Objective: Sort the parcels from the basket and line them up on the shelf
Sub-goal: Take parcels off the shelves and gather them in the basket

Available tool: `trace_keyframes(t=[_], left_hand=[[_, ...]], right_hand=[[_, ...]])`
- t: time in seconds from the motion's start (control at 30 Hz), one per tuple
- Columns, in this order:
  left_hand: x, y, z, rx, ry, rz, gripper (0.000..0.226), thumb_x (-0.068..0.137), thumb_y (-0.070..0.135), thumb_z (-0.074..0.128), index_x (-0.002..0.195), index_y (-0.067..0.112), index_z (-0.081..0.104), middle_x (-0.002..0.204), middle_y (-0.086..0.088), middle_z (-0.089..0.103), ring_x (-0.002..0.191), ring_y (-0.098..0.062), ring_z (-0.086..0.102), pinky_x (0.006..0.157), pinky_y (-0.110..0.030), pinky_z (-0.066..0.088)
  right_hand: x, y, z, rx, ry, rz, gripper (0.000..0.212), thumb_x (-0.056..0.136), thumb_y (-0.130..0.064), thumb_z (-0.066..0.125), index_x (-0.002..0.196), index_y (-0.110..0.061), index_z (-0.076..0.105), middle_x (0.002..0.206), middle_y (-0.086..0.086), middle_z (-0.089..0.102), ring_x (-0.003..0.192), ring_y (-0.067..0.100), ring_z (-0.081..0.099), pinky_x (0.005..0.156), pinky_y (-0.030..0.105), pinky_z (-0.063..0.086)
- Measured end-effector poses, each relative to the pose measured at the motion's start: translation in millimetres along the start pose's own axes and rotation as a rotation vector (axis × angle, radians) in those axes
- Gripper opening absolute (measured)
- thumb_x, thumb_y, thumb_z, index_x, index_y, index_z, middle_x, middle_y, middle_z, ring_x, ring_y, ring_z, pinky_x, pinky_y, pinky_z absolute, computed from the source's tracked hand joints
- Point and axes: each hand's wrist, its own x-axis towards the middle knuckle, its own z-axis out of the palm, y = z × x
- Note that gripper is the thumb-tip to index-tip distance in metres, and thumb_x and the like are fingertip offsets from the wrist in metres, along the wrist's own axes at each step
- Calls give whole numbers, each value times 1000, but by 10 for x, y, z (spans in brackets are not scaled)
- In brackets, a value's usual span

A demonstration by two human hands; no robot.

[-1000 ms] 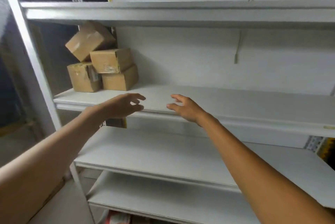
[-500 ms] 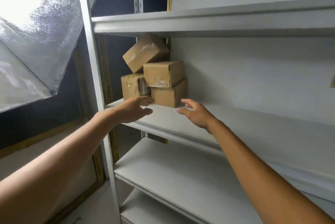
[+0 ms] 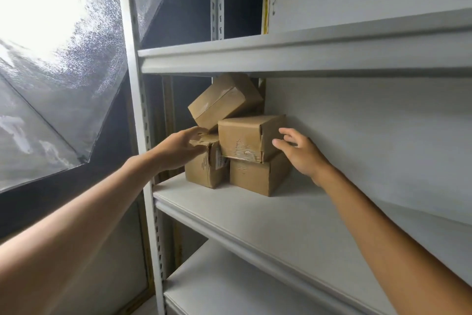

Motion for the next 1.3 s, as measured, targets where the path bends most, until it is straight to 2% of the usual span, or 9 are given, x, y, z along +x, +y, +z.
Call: trace_keyframes(t=[0.17,0.37,0.5,0.67,0.77,0.97,1.1,1.23,1.3], left_hand=[[477,-221,-99,-6,98,42,56,95,20,57,145,24,33,142,-9,45,119,-24,55,90,-30,45],[1035,-603,-140,109,203,-6,62,97,34,50,150,27,20,146,-8,43,125,-27,50,95,-34,45],[1363,-812,-130,159,173,-48,66,99,42,42,152,24,8,146,-8,43,121,-28,53,91,-33,47],[1712,-1001,-40,-103,135,-24,66,96,39,50,147,20,13,140,-12,48,109,-24,56,80,-25,41],[1806,-1106,70,-283,207,45,74,90,34,63,145,20,16,138,-9,47,103,-16,52,75,-19,45],[1871,-1245,303,-464,338,89,103,73,32,81,150,27,11,149,-1,29,128,-20,39,106,-41,39],[1871,-1240,327,-524,349,106,108,74,30,81,152,25,6,149,-1,24,125,-13,33,105,-36,36],[1796,-1271,307,-622,399,75,111,77,29,78,153,24,-3,145,4,23,120,-8,31,100,-31,37],[1745,-1305,299,-637,432,56,108,77,31,78,152,23,2,136,6,29,120,-10,36,102,-32,41]], right_hand=[[535,-148,88,-55,61,-72,52,97,-38,54,145,-24,41,151,5,39,136,21,40,98,26,33],[1081,-249,281,-112,106,-125,51,95,-40,56,143,-25,43,148,2,43,134,19,42,97,27,33],[1414,-346,402,-141,128,-164,51,94,-39,59,140,-23,48,140,-3,51,119,11,49,92,26,37],[1687,-397,554,-174,108,-172,47,93,-39,60,136,-25,50,132,-4,55,120,15,51,97,31,40],[1783,-371,635,-193,128,-173,48,91,-40,62,135,-24,51,126,-5,56,116,13,52,91,28,39],[1868,-354,675,-278,130,-172,53,85,-48,66,131,-24,57,130,2,56,117,16,54,91,27,40],[1863,-372,706,-257,184,-185,50,87,-40,67,130,-18,55,125,-4,56,108,10,50,82,22,36],[1849,-373,736,-259,147,-179,50,86,-45,67,127,-19,55,126,-3,59,112,13,55,86,25,39],[1813,-388,756,-280,123,-191,53,85,-44,68,131,-20,54,129,-4,60,114,14,56,90,27,41]])
